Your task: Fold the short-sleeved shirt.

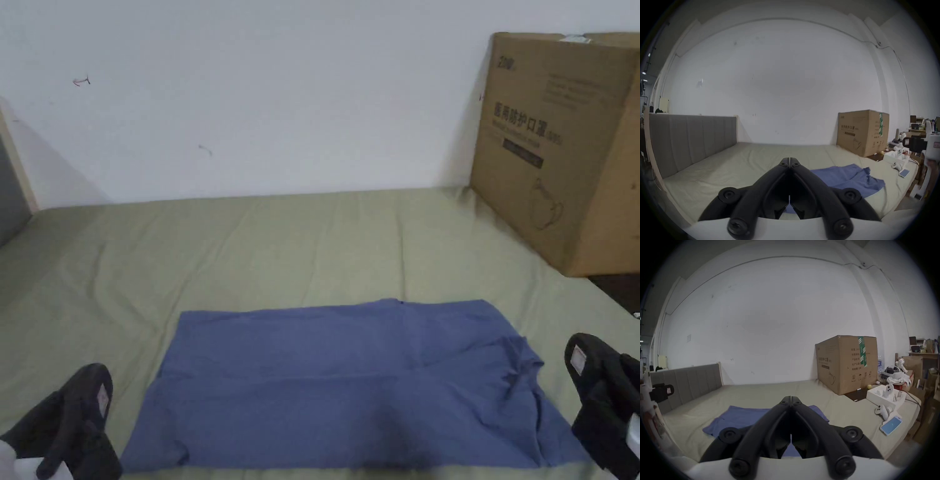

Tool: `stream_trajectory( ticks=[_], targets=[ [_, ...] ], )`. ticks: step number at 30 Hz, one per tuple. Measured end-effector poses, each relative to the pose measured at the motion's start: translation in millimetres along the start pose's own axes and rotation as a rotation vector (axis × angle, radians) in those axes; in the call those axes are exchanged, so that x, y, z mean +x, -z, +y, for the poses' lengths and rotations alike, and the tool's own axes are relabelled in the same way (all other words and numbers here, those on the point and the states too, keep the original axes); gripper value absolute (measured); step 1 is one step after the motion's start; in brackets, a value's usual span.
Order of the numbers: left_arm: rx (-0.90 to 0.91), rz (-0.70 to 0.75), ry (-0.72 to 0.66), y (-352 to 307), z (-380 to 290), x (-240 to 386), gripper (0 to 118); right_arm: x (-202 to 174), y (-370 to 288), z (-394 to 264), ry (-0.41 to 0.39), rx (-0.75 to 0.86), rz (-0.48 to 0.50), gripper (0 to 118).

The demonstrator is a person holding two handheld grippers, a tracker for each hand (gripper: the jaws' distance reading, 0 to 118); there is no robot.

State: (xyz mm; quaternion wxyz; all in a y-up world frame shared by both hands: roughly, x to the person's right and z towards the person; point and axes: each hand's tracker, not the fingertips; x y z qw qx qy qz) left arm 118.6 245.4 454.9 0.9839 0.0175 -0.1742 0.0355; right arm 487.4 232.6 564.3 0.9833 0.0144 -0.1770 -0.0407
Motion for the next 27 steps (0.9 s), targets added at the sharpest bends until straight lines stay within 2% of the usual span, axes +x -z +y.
stream_trajectory(
  ticks=[2,6,9,12,13,14,16,17,19,20,24,27],
  targets=[
    [-0.008,-0.013,-0.024,-14,6,6,0,1,-14,2,0.052,0.007,0.055,0],
    [-0.055,-0.045,-0.030,-6,28,-1,0,2,-20,10,-0.006,-0.050,0.078,0],
    [-0.388,-0.093,-0.087,57,43,-31,0,12,-25,15,-0.011,-0.050,0.078,0],
    [-0.914,-0.064,-0.133,141,18,-64,0,17,-18,22,0.016,-0.090,0.103,0],
    [-0.984,-0.084,-0.190,160,0,-78,0,18,-15,19,0.016,-0.124,0.113,0],
    [-0.980,-0.080,-0.270,174,-16,-93,0,17,-4,20,0.006,-0.153,0.114,0],
    [-0.979,-0.015,-0.297,196,-42,-109,3,18,3,11,-0.014,-0.193,0.119,0],
    [-0.968,0.025,-0.276,206,-53,-114,17,17,10,8,-0.018,-0.218,0.121,0],
    [-0.972,0.032,-0.240,215,-73,-117,94,17,19,0,-0.018,-0.259,0.124,0],
    [-0.996,0.042,-0.237,223,-86,-119,116,17,23,-5,-0.016,-0.278,0.127,0],
    [-1.045,0.048,-0.289,232,-125,-124,115,16,42,-17,-0.010,-0.336,0.138,0],
    [-1.143,0.112,-0.179,245,-159,-115,110,15,55,-23,-0.013,-0.366,0.133,0]
  ],
)
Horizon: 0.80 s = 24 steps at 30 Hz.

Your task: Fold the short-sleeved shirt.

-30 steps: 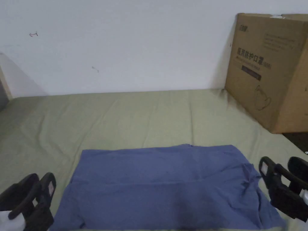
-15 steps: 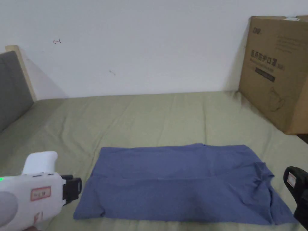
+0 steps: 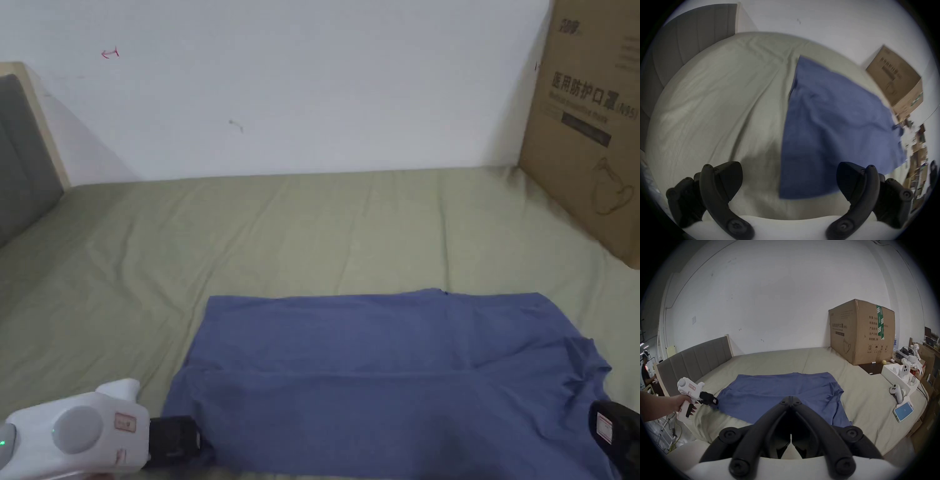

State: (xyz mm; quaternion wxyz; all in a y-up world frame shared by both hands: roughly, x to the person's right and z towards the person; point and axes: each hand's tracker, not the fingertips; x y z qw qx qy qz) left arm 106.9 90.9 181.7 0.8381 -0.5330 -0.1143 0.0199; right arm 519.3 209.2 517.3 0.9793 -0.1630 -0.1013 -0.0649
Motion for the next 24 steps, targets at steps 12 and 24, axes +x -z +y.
stream_trajectory(
  ticks=[12,24],
  targets=[
    [0.136,-0.025,0.356,-41,-37,69,4,42,3,5,0.120,-0.022,-0.010,0],
    [0.194,-0.056,0.130,-64,-9,16,4,161,134,-7,0.389,-0.598,-0.096,106]
  ],
)
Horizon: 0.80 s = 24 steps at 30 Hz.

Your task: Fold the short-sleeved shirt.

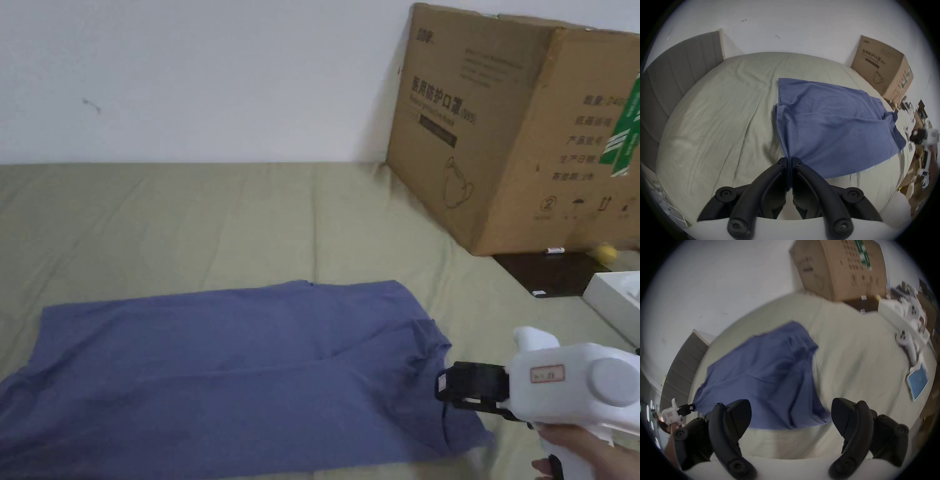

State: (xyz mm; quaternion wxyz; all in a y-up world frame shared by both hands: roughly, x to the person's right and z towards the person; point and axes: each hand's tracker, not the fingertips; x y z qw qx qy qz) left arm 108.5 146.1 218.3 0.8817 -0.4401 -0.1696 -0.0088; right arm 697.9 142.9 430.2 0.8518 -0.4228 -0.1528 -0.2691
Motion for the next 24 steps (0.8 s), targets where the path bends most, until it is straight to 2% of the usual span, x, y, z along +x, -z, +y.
stream_trajectory(
  ticks=[2,6,8,9,11,12,13,14,16,18,20,24],
  targets=[
    [-0.007,-0.002,-0.009,4,0,0,4,7,19,0,0.027,-0.061,-0.047,104],
    [-0.031,0.014,0.017,29,3,-17,4,17,52,11,0.014,-0.097,-0.131,83],
    [-0.044,0.017,0.022,27,-3,-6,4,21,56,9,0.024,-0.109,-0.113,81],
    [-0.049,0.019,0.021,29,-3,-7,4,19,54,8,0.020,-0.106,-0.113,70],
    [-0.057,0.019,0.022,31,-5,-7,4,10,49,8,-0.073,-0.123,-0.145,45],
    [-0.059,0.019,0.021,30,-6,-4,4,5,47,7,-0.119,-0.128,-0.158,9],
    [-0.061,0.018,0.018,31,-6,-4,4,2,45,6,-0.154,-0.129,-0.154,1],
    [-0.065,0.014,0.011,31,-6,-4,4,0,43,6,-0.165,-0.136,-0.107,1],
    [-0.065,0.015,0.003,31,-5,-7,4,-7,37,7,-0.180,-0.130,-0.147,1],
    [-0.062,0.007,0.000,27,-3,-9,4,-7,28,9,-0.179,-0.133,-0.109,1],
    [-0.063,-0.011,-0.009,10,-3,0,4,-4,15,9,-0.180,-0.099,-0.109,1],
    [-0.029,-0.054,-0.023,-25,3,2,4,10,-29,17,-0.140,-0.036,-0.092,1]
  ],
)
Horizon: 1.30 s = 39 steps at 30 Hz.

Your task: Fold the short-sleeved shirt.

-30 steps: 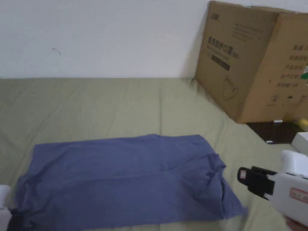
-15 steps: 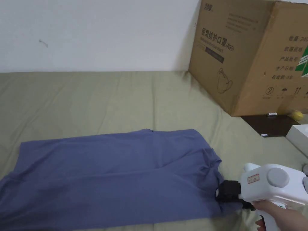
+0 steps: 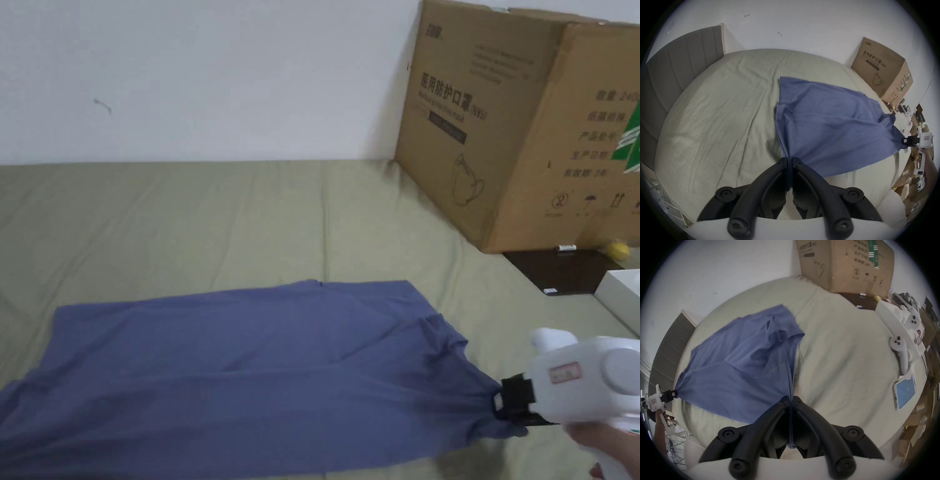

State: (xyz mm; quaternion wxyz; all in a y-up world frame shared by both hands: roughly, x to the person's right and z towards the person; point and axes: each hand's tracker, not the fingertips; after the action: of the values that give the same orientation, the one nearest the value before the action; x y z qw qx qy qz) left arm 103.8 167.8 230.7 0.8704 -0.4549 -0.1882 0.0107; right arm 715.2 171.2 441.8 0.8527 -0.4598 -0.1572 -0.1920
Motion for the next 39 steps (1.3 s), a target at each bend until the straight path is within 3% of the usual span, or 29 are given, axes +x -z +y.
stream_trajectory(
  ticks=[2,5,10,14,15,16,17,18,19,23,25,27,29,30,31,33,35,39],
  targets=[
    [-0.003,-0.020,0.015,-19,-3,3,4,9,-25,-3,0.040,0.010,0.061,1],
    [-0.036,-0.010,0.078,-49,-19,5,4,19,-58,-19,0.053,0.013,0.064,1],
    [-0.106,-0.090,-0.009,-78,-64,-12,4,22,-87,-74,0.072,-0.051,0.083,1],
    [-0.129,-0.149,-0.039,-76,-100,-16,6,19,-66,-107,-0.027,-0.078,0.050,4],
    [-0.124,-0.135,-0.043,-73,-106,-16,13,20,-56,-109,-0.027,-0.078,0.038,16],
    [-0.121,-0.121,-0.047,-71,-110,-17,33,19,-52,-112,-0.022,-0.068,0.036,36],
    [-0.119,-0.102,-0.042,-70,-113,-17,69,17,-52,-115,-0.014,-0.044,0.021,66],
    [-0.108,-0.073,-0.031,-71,-116,-15,112,15,-53,-117,-0.006,-0.023,0.014,112],
    [-0.100,-0.038,-0.013,-73,-117,-14,116,21,-50,-114,0.006,-0.017,0.021,118],
    [0.017,-0.055,-0.011,-96,-110,-9,114,4,-75,-106,-0.005,0.092,0.070,108],
    [0.107,-0.074,-0.023,-111,-104,-1,114,-14,-91,-105,-0.042,0.160,0.086,112],
    [0.206,-0.119,-0.036,-126,-100,14,114,-53,-116,-108,-0.075,0.264,0.127,114],
    [0.289,-0.210,-0.056,-140,-95,30,111,-85,-136,-114,-0.115,0.427,0.110,109],
    [0.372,-0.268,-0.038,-148,-98,40,97,-94,-141,-118,-0.130,0.534,0.147,93],
    [0.449,-0.271,-0.014,-154,-101,51,70,-99,-143,-120,-0.143,0.606,0.184,66],
    [0.588,-0.184,0.106,-162,-105,78,0,-122,-149,-126,-0.166,0.722,0.196,0],
    [0.679,-0.123,0.191,-166,-110,101,0,-143,-150,-133,-0.170,0.810,0.165,0],
    [0.718,-0.167,0.151,-166,-86,101,0,-163,-154,-126,-0.178,0.777,0.268,0]
  ],
)
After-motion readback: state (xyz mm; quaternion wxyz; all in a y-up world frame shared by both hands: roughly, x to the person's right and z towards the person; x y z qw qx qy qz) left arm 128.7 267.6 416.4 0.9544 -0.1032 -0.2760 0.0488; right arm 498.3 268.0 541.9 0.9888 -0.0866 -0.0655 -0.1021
